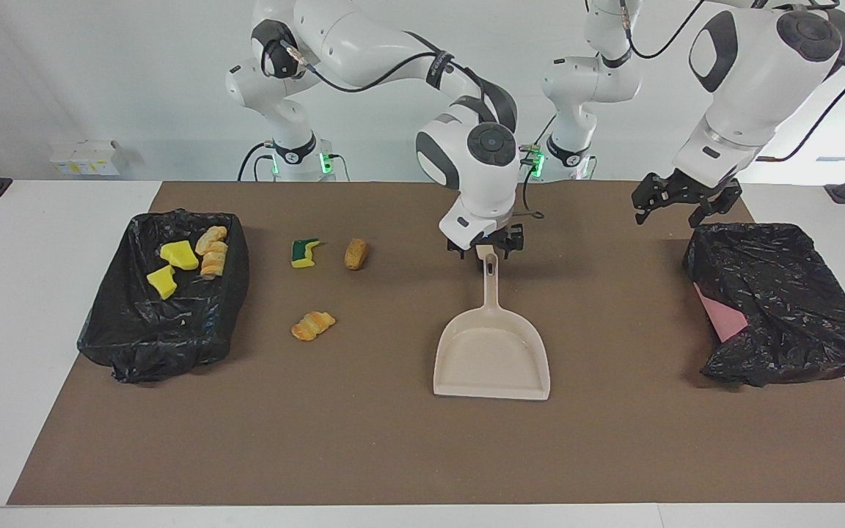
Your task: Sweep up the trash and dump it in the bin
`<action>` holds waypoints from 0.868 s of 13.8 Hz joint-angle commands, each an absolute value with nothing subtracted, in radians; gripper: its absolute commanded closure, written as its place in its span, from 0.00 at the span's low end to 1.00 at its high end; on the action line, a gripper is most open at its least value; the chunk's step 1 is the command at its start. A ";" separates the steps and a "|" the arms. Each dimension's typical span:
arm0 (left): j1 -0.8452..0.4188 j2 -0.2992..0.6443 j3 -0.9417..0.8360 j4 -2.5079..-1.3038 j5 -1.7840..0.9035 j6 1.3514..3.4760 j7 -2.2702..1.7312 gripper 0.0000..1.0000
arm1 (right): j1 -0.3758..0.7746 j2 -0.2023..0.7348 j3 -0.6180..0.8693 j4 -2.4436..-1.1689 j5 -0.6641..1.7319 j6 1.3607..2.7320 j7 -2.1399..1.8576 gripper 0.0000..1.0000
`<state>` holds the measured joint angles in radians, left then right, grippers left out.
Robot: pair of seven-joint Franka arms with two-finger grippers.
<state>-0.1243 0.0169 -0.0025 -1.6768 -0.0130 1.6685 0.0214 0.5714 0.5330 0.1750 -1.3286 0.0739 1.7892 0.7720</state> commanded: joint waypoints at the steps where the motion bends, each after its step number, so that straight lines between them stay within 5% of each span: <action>1: -0.184 0.058 0.006 -1.694 -0.003 1.739 -0.065 0.00 | 0.549 0.317 0.181 -1.598 0.113 1.801 0.680 0.06; 6: -0.314 0.164 0.006 -1.687 -0.005 1.868 -0.211 0.00 | 0.590 0.106 0.181 -1.911 0.163 1.836 0.627 0.07; 9: -0.389 0.221 0.006 -1.698 -0.002 1.933 -0.294 0.00 | 0.655 0.009 0.181 -2.090 0.241 2.000 0.632 0.08; 12: -0.449 0.253 0.006 -1.741 -0.002 2.009 -0.350 0.00 | 0.748 0.055 0.181 -2.097 0.245 2.031 0.688 0.14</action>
<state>-0.4071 0.2476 -0.0103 -1.7003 -0.0132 1.9544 -0.3178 0.7050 0.0542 0.1806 -2.0576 0.2200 1.9816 0.6657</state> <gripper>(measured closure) 0.000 0.110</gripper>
